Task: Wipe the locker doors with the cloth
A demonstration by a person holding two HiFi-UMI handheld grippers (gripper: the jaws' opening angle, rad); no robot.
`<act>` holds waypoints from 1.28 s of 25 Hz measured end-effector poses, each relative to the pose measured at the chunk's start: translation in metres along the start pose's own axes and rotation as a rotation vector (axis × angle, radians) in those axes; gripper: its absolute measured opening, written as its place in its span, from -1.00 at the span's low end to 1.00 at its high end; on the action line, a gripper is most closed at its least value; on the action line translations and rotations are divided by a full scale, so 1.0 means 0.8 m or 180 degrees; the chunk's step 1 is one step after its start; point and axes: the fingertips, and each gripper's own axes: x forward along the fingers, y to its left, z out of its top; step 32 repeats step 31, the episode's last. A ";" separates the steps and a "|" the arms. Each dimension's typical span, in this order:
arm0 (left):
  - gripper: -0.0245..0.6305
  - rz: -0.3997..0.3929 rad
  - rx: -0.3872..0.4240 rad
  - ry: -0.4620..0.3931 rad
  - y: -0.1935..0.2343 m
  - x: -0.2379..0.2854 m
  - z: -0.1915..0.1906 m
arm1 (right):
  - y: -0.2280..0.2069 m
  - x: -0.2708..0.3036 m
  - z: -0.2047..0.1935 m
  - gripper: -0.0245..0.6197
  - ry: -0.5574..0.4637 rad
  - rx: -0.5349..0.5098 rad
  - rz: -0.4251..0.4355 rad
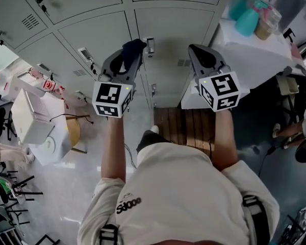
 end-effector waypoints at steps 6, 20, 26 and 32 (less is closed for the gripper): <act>-0.59 -0.0021 0.0119 -0.0122 -0.005 -0.008 0.031 | 0.010 -0.006 0.019 -0.93 -0.0077 -0.0107 0.0068; -0.59 -0.0062 0.0164 -0.0105 -0.013 -0.009 0.030 | 0.019 0.000 0.009 -0.93 -0.0016 -0.0169 0.0164; -0.59 -0.0083 0.0137 -0.0070 -0.011 -0.007 0.021 | 0.025 0.007 0.005 -0.93 -0.0010 -0.0217 0.0235; -0.59 -0.0126 0.0204 -0.0080 -0.013 -0.004 0.024 | 0.027 0.009 0.007 -0.93 -0.0041 -0.0201 0.0264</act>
